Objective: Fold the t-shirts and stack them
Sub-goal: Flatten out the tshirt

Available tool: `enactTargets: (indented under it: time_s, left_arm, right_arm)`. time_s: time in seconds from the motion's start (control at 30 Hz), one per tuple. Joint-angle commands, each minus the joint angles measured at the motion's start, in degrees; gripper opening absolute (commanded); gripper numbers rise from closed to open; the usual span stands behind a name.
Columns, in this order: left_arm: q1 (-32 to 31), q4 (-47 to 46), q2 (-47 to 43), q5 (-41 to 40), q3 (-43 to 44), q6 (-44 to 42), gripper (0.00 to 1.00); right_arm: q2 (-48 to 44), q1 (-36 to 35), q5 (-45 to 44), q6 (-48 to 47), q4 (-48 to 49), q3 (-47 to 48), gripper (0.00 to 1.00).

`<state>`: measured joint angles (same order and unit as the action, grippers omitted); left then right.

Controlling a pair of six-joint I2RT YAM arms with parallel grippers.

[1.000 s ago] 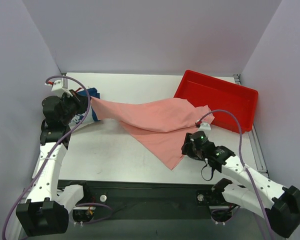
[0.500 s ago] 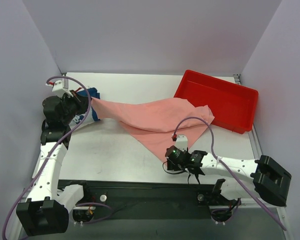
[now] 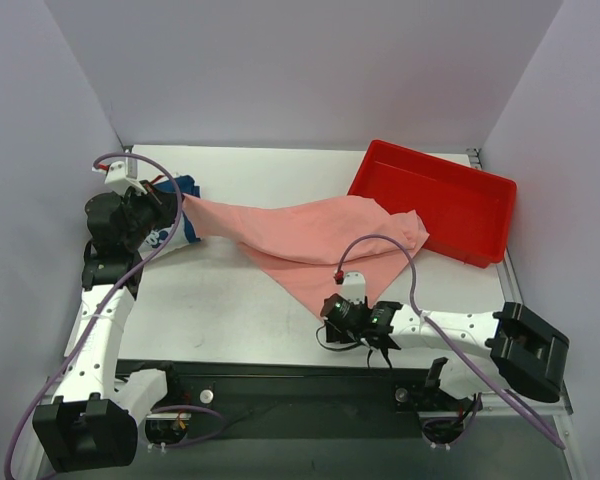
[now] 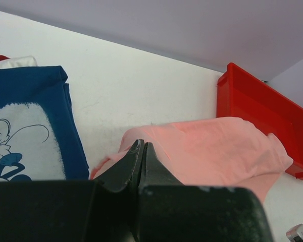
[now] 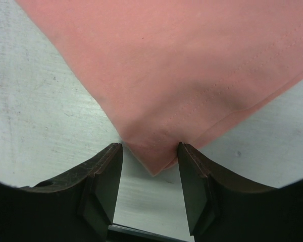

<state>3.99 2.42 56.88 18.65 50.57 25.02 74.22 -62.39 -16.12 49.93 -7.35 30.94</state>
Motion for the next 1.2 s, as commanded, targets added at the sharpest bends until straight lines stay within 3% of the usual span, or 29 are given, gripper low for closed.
enactTargets:
  time_s: [0.0,0.2,0.43,0.6,0.73,0.93,1.17]
  left_arm:
    - [0.5,-4.2,-0.5,1.6,0.4,0.2,0.00]
    - [0.4,-4.3,-0.7,1.9,0.3,0.5,0.00]
    - [0.4,-4.2,-0.7,2.0,0.3,0.6,0.00]
    - [0.3,-4.3,-0.7,2.2,0.2,0.8,0.00]
    - [-0.1,-5.5,-0.2,2.6,-0.4,1.4,0.00]
    - [-0.2,-10.5,-0.3,4.5,-2.8,5.1,0.00]
    - [-0.1,-10.9,-0.5,8.0,8.3,9.0,0.00]
  right_arm:
    - [2.3,-0.7,0.1,1.7,-1.1,1.4,0.48]
    - [4.8,-1.7,0.2,2.7,-1.8,1.2,0.45]
    - [1.3,-2.2,-2.3,4.0,-4.2,-0.9,0.13]
    - [-5.6,-2.1,-6.4,3.9,-8.9,-1.1,0.00]
    - [-11.0,0.4,-10.9,0.2,-12.6,0.5,0.00]
    - [-19.2,12.3,-12.4,-12.2,-12.8,7.4,0.00]
    - [-23.5,18.4,-13.1,-25.7,-12.7,23.7,0.00]
